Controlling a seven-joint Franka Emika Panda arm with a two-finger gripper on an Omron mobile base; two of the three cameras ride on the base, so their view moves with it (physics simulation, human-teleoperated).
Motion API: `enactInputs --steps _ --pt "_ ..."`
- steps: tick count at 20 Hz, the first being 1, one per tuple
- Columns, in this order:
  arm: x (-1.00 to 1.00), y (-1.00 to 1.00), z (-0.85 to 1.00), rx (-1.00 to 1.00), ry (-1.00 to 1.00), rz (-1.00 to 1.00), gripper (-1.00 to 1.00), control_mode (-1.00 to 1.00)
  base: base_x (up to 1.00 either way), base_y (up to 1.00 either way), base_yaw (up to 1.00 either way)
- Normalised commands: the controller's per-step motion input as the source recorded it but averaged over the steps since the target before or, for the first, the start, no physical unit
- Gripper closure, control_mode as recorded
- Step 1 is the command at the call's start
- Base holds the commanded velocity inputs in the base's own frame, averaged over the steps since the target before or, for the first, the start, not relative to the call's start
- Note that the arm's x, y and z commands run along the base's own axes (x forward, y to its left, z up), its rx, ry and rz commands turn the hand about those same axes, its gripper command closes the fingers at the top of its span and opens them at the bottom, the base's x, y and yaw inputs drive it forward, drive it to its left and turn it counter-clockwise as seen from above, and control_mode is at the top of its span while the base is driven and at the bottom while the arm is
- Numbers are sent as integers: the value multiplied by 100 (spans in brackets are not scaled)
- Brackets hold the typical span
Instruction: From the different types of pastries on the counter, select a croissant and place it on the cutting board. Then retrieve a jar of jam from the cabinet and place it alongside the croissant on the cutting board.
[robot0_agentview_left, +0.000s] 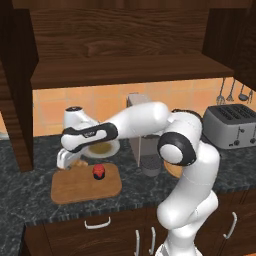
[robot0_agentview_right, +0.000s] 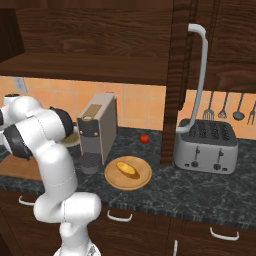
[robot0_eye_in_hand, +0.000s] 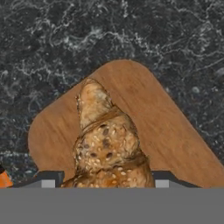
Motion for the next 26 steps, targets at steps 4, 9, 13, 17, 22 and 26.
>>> enactInputs --steps 4,9,13,17,22,26 --pt "-17 0 -51 0 0 0 100 -100 0 0 0" --pt "-37 6 -35 0 0 -2 100 -100 0 0 0" --pt "-37 23 -26 0 -1 -2 100 -100 0 0 0" --pt "-18 14 -37 0 -6 -2 100 -100 0 0 0" --pt "-1 1 -37 0 -11 -5 100 -100 0 0 0" --pt "29 0 -12 4 -2 -6 100 -100 0 0 0"
